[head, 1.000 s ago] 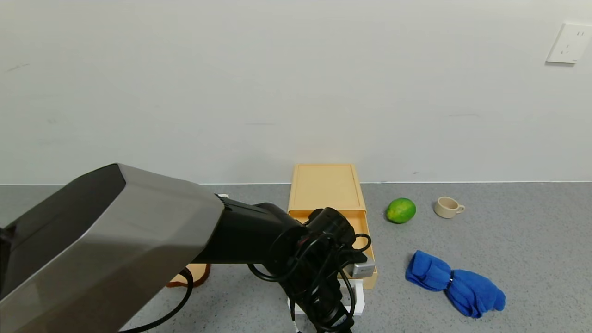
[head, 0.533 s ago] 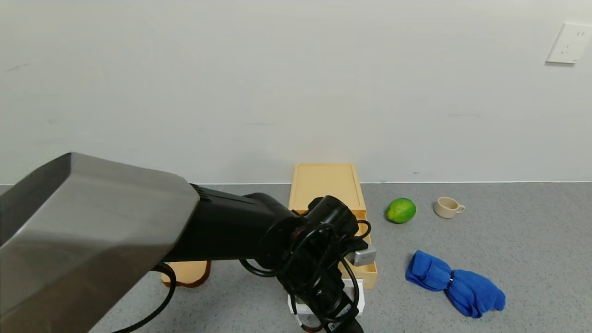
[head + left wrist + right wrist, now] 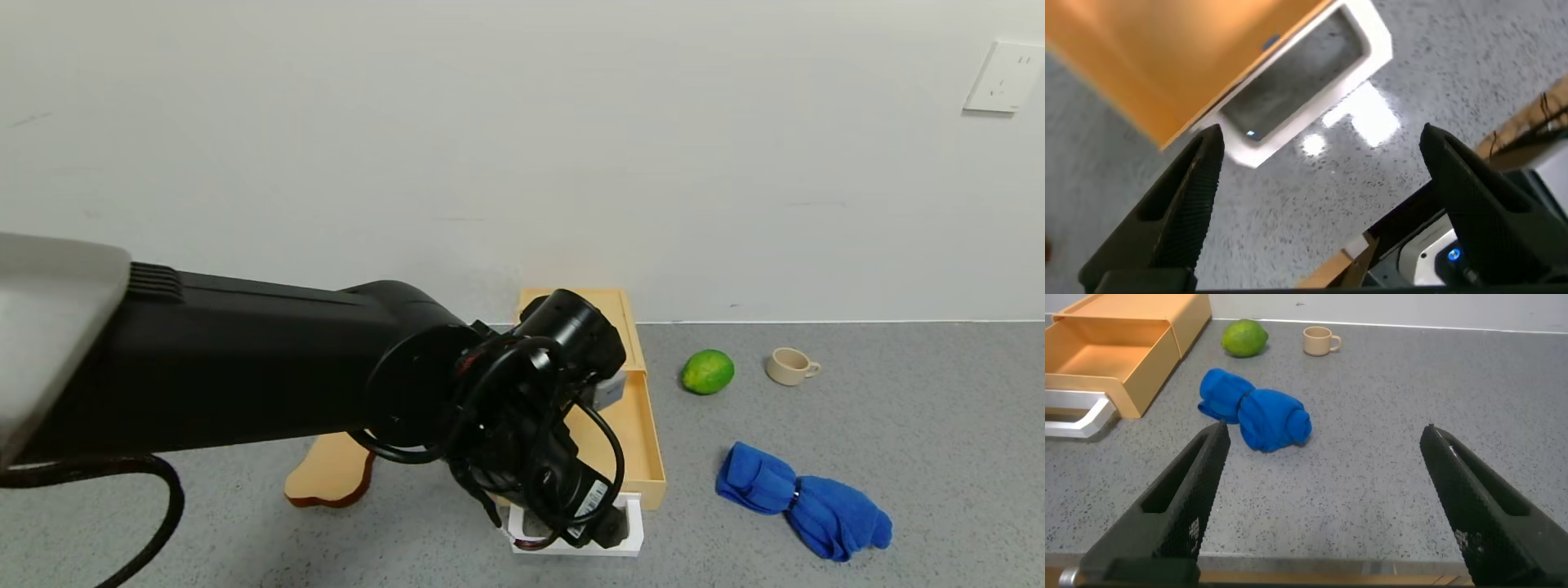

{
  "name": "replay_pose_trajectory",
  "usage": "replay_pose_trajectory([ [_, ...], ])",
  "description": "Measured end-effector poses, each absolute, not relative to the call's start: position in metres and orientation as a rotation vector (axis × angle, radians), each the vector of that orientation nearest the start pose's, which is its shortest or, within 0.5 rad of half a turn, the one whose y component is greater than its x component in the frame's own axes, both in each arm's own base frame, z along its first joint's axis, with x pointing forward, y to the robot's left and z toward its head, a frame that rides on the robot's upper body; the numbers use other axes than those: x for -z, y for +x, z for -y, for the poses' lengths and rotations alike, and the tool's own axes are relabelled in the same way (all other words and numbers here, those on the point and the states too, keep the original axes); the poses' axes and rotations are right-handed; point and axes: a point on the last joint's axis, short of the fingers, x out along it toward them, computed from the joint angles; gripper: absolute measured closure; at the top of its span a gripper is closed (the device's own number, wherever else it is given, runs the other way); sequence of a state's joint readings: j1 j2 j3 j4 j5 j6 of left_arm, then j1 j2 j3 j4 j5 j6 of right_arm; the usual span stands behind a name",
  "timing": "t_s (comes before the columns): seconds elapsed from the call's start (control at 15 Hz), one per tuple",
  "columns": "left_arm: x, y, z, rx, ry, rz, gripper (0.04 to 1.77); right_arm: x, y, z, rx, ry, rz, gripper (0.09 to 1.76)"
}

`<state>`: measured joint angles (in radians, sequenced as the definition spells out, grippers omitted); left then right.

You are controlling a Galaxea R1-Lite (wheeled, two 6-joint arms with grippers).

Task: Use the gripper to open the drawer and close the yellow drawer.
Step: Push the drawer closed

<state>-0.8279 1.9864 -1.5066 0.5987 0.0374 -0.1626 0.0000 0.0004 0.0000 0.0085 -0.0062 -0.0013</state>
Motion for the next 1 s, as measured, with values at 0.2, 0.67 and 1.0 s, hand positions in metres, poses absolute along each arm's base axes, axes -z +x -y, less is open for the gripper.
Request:
replay_pose_trajectory([
  [0.2, -0.187, 0.241, 0.248, 0.501, 0.261, -1.05, 0.09, -0.075, -0.023, 0.0, 0.006, -0.001, -0.009, 0.14],
  [0.67, -0.219, 0.245, 0.19, 0.32, 0.123, -1.064, 0.09, -0.075, -0.023, 0.0, 0.006, -0.001, -0.009, 0.14],
  [1.0, -0.231, 0.258, 0.151, 0.227, 0.023, -1.034, 0.09, -0.075, -0.023, 0.0, 0.006, -0.001, -0.009, 0.14],
])
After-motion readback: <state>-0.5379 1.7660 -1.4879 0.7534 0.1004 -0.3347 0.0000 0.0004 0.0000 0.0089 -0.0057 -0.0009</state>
